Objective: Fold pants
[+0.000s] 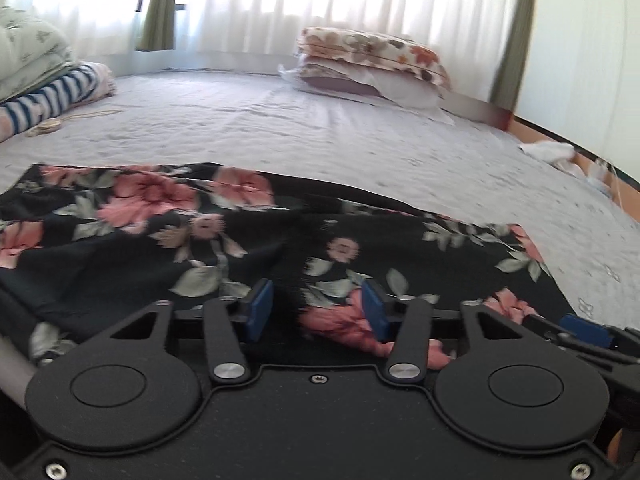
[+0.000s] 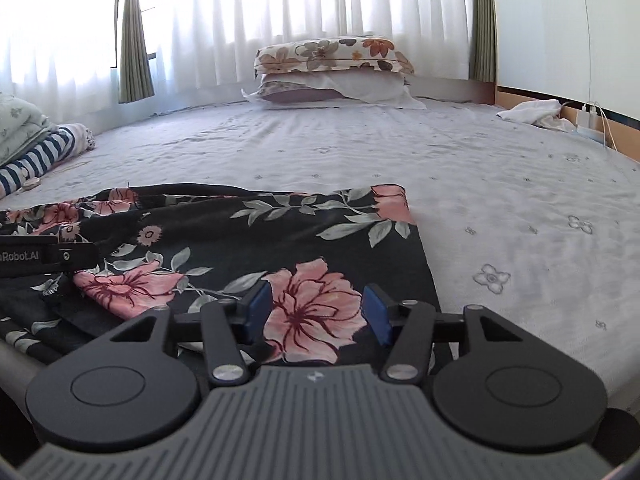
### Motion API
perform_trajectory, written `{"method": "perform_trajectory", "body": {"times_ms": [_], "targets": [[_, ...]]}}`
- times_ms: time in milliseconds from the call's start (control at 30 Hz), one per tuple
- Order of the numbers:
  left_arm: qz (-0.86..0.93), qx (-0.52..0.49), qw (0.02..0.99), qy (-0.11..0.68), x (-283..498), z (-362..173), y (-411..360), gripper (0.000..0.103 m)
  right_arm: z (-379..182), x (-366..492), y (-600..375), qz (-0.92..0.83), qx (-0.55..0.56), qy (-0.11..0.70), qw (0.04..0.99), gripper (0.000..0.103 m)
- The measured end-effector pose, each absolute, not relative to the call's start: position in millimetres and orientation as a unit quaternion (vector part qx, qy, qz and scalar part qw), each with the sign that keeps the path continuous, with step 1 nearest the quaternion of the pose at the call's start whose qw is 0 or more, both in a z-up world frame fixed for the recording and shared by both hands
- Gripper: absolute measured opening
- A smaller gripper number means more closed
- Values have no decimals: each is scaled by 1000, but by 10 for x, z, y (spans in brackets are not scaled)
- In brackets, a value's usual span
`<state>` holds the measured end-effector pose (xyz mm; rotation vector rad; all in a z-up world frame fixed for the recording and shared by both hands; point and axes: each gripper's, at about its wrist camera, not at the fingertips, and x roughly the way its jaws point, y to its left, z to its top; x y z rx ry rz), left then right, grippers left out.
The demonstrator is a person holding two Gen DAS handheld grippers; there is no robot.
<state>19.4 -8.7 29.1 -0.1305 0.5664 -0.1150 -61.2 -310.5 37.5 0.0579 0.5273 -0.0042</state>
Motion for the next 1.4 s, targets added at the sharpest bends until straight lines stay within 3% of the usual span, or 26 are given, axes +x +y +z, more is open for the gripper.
{"method": "perform_trajectory", "body": {"times_ms": [367, 833, 900, 967, 1067, 1167, 1400], "targets": [[-43, 17, 956, 289, 307, 14, -398, 45, 163, -714, -3152, -35, -10, 243, 969, 68], [-41, 14, 955, 293, 308, 18, -386, 46, 22, -750, -3092, -54, -34, 200, 978, 74], [-40, 6, 953, 301, 311, 57, -348, 49, 80, -745, -3091, -57, -34, 203, 977, 78], [-36, -15, 952, 305, 293, 138, -242, 60, 172, -771, -3089, -52, -26, 191, 980, 87], [-22, -46, 958, 283, 211, 274, -4, 72, 336, -837, -2996, -39, -15, 156, 987, 93], [9, -52, 962, 266, 157, 401, 257, 77, 430, -752, -2757, -14, -28, 151, 988, 96], [113, -95, 959, 242, 43, 520, 1108, 77, 430, -380, -1963, 45, -74, 180, 980, 98]]}}
